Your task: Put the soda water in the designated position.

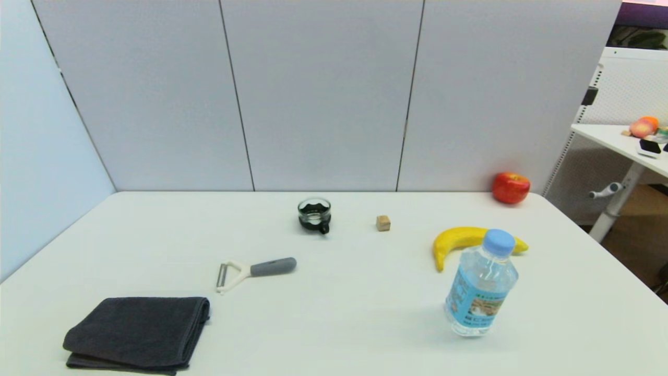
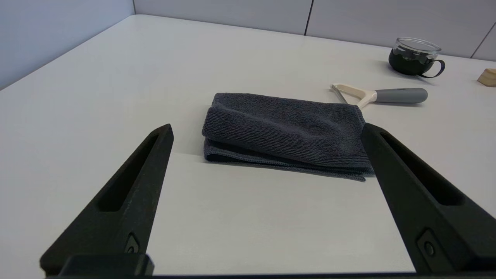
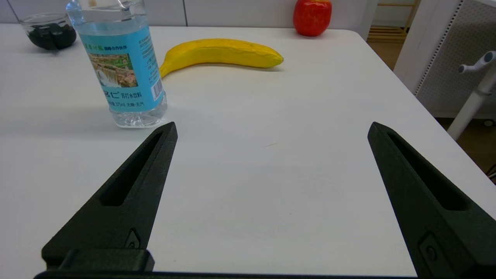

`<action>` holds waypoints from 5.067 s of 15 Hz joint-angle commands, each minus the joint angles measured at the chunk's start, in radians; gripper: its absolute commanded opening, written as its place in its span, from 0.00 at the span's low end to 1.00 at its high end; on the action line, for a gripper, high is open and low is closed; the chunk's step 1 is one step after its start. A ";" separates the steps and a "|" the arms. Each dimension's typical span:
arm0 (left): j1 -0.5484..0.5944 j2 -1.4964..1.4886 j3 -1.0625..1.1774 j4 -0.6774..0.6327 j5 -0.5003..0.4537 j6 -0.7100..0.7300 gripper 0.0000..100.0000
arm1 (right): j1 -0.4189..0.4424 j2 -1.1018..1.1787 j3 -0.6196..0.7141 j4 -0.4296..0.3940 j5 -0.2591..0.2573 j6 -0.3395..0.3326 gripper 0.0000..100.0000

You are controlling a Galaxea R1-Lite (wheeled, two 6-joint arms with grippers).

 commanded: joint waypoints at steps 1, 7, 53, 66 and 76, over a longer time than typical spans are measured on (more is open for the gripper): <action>0.000 0.001 0.000 0.000 0.000 -0.001 1.00 | 0.000 0.000 0.000 -0.001 0.001 -0.001 1.00; 0.000 0.001 0.000 0.000 0.001 -0.002 1.00 | 0.000 0.000 0.000 -0.001 0.001 -0.001 1.00; -0.806 1.992 -0.996 -0.746 -0.514 0.420 1.00 | 0.000 0.000 0.000 -0.001 0.001 -0.001 1.00; -0.934 2.112 -1.095 -0.950 -0.514 0.291 1.00 | 0.000 0.000 0.000 -0.001 0.001 -0.001 1.00; -0.968 2.256 -1.227 -1.008 -0.514 0.248 1.00 | 0.000 0.000 0.000 -0.001 0.001 -0.001 1.00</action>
